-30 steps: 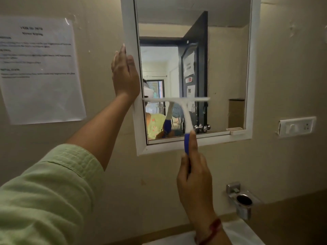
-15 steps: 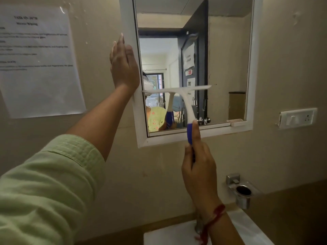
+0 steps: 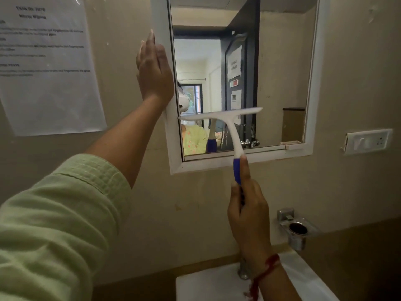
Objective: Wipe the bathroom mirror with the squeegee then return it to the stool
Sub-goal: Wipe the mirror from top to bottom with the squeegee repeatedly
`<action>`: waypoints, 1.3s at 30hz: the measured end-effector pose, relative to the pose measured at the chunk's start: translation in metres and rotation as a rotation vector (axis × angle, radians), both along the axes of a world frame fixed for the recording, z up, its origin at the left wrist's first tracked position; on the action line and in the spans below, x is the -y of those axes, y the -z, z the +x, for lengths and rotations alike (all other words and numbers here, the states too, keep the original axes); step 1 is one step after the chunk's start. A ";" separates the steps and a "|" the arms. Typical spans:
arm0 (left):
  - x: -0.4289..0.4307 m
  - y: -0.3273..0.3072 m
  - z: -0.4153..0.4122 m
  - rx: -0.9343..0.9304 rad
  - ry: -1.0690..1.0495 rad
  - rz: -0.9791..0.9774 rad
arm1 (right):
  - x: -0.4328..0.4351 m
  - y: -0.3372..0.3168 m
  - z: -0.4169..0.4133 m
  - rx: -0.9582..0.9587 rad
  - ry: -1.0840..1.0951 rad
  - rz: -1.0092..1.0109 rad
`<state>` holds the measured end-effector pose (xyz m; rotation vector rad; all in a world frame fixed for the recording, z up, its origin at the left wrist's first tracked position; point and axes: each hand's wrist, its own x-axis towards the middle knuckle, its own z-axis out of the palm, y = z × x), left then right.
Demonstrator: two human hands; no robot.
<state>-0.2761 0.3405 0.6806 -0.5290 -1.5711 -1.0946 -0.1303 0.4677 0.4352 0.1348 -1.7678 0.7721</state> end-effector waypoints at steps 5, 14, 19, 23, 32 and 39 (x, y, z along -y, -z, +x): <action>0.000 -0.001 0.001 -0.008 -0.011 -0.001 | 0.003 0.006 -0.001 0.015 -0.013 -0.007; 0.000 -0.001 -0.001 0.001 -0.032 -0.013 | 0.007 0.038 0.008 0.055 -0.007 -0.032; 0.000 -0.001 -0.003 0.001 -0.030 -0.002 | 0.006 0.012 0.004 0.029 0.010 -0.013; 0.001 -0.002 -0.005 -0.011 -0.022 0.001 | 0.020 0.047 0.008 0.079 -0.045 -0.059; 0.001 -0.001 -0.006 -0.019 -0.026 -0.001 | 0.014 0.036 0.013 0.058 -0.011 -0.063; 0.001 -0.001 -0.005 -0.021 -0.023 0.002 | 0.016 0.055 0.019 0.105 -0.040 -0.045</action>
